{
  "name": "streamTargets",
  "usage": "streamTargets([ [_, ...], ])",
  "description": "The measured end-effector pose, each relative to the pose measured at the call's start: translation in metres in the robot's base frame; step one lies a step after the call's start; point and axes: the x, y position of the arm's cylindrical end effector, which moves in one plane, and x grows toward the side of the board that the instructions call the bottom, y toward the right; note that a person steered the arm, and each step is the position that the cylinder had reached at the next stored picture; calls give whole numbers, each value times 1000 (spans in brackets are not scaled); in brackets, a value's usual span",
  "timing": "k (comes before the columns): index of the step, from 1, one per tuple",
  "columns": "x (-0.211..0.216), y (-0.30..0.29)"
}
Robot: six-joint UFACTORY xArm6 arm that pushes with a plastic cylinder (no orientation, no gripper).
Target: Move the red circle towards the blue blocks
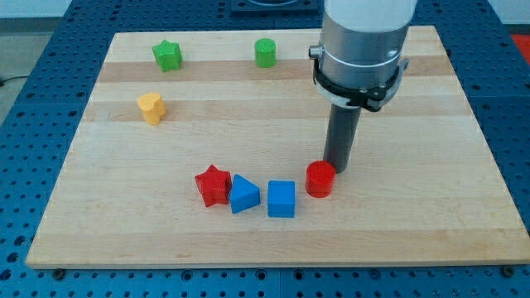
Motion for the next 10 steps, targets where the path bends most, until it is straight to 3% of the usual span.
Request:
streamTargets([
  [1,16,-19],
  [3,36,0],
  [4,48,-15],
  [5,48,-71],
  [6,49,-58],
  [7,57,19],
  [8,105,52],
  [10,116,-29],
])
